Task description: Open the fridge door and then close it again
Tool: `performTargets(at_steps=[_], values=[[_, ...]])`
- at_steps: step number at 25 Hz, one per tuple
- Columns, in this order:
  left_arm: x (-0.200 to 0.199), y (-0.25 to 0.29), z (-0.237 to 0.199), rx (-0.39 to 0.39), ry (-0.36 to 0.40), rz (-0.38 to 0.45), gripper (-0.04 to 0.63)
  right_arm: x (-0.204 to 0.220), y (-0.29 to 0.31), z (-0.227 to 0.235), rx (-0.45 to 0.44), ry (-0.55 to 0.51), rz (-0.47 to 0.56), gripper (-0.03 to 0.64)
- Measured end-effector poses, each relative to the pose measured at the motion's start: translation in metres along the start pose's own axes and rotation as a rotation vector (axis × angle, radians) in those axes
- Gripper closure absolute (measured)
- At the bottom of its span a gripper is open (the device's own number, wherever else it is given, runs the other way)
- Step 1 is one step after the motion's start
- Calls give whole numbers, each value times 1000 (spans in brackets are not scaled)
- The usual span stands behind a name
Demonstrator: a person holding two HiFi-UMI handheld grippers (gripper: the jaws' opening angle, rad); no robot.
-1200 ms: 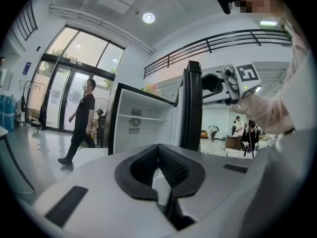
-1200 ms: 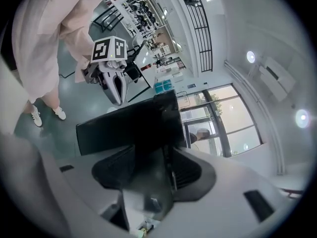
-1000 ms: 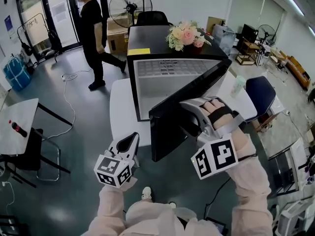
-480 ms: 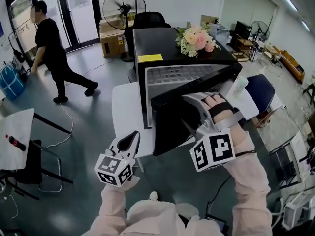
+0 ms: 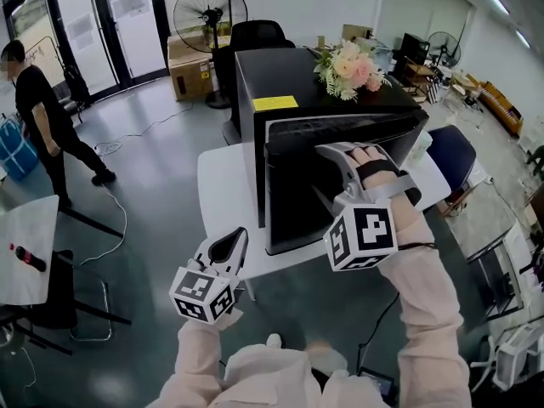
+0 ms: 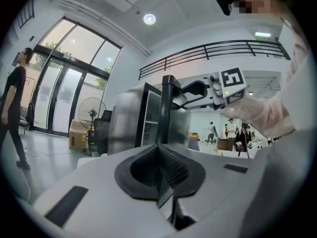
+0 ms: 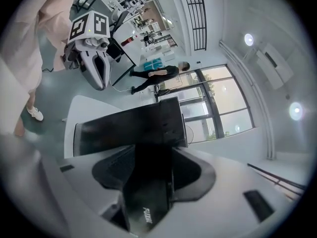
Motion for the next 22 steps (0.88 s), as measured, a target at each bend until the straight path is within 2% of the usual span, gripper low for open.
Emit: performTargets(at_steps=[15, 22], values=[[0, 4, -20, -6, -14, 15, 584, 2, 54, 18, -17, -3, -96, 390], [8, 6, -14, 6, -27, 2, 584, 1, 53, 18, -2, -10, -76, 389]])
Point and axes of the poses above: the fingertips, and each gripper's own axes: y forward along the fingers, z to its right, x out of its underside, the point moved 4 cm from there along -y, backward along the fingers, and after that the axes turned 10 degrees about -y, right-handed, at the moved point
